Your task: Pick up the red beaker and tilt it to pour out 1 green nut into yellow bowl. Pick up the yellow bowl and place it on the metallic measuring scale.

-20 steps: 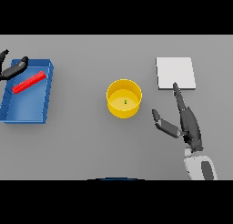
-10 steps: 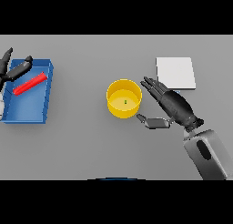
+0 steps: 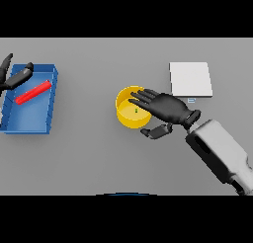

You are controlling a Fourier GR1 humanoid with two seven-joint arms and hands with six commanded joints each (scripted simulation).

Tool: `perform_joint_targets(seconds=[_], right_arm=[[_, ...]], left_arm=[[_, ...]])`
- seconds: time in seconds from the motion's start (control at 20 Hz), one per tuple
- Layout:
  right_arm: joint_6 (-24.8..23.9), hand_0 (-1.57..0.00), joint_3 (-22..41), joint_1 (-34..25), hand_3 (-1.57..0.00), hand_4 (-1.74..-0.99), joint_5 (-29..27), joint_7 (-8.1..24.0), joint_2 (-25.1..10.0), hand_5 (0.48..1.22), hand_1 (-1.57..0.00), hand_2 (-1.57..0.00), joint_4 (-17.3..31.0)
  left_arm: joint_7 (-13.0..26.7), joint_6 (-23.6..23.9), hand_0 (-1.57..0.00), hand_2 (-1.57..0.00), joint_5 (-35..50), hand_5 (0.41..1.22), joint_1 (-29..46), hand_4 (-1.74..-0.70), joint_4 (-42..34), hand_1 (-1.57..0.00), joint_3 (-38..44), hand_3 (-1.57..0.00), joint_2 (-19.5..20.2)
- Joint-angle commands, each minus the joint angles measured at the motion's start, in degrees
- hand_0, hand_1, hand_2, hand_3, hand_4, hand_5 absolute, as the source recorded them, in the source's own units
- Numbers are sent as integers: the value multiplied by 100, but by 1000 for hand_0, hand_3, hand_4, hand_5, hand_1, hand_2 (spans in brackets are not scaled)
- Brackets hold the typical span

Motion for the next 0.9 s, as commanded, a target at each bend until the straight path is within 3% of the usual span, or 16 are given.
perform_joint_targets(seconds=[0.0,0.3,0.45,0.65,0.85], right_arm=[[76,1,93,-120,1,-1156,38,-76,39,642,1,1,151],[624,1,520,-702,1,-1162,244,-232,121,667,1,1,737],[801,1,632,-967,1,-1174,312,-110,267,674,1,1,1083],[806,1,801,-1113,-8,-1186,424,-150,435,684,1,1,1536],[835,1,780,-1262,-77,-1234,415,-69,539,770,-15,-37,1780]], left_arm=[[7,13,0,0,7,695,-4,-808,-30,0,25,0,22],[42,27,1,1,-24,700,-108,-806,77,1,32,1,8],[-22,-17,1,1,-41,703,-42,-801,72,1,28,1,63],[-50,-23,1,1,-59,704,-28,-797,40,1,16,1,80],[-80,-65,1,1,-75,714,-46,-789,132,1,33,1,134]])
